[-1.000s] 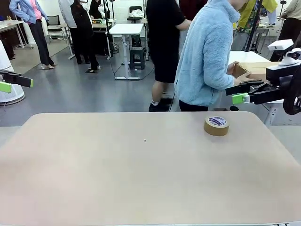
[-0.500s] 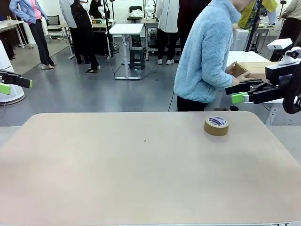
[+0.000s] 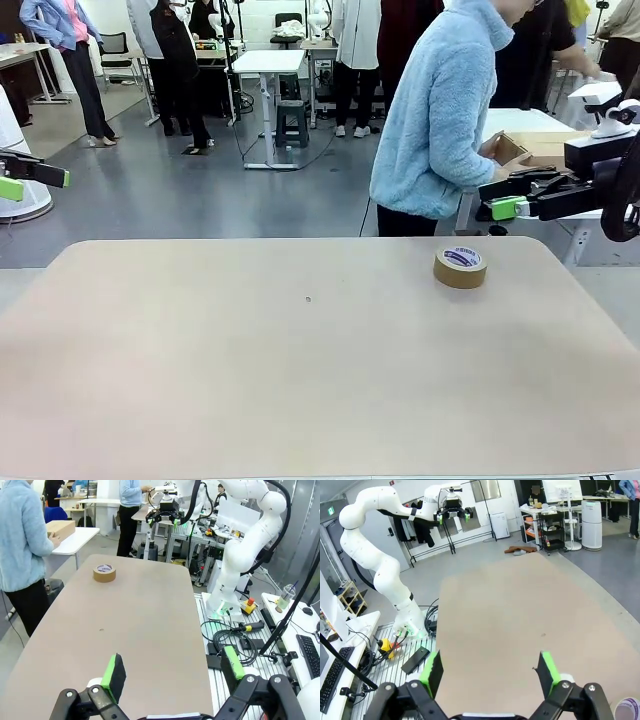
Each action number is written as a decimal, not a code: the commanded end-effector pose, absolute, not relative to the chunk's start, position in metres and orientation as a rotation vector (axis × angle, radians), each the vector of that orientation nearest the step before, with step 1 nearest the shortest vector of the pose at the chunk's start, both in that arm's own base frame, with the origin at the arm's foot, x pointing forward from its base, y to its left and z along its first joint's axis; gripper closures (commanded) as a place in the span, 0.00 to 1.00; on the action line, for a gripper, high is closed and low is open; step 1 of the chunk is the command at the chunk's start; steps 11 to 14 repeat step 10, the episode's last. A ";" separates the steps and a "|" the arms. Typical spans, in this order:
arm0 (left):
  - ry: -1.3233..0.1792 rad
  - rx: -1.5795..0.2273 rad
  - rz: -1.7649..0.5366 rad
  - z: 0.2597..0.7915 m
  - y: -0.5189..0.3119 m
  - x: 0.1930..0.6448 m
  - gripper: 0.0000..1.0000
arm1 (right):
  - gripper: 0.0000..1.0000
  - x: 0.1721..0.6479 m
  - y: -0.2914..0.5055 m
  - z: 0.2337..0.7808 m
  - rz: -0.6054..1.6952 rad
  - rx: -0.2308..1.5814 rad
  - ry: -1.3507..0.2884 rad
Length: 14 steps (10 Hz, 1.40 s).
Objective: Wrap the clocks to prevent damage.
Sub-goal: After the human seals the box with tape, release both hands from the side flaps of the Package Box.
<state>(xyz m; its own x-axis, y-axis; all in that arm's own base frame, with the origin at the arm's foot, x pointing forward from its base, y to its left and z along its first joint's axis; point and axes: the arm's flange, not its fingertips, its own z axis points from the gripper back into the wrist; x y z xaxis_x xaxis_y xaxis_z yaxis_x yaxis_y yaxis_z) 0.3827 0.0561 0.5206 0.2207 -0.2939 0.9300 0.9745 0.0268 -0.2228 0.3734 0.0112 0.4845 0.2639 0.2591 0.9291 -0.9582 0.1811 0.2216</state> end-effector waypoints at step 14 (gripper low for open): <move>-0.838 -1.107 -1.164 0.523 0.056 0.382 0.00 | 0.00 0.373 0.010 0.483 1.040 1.017 -0.892</move>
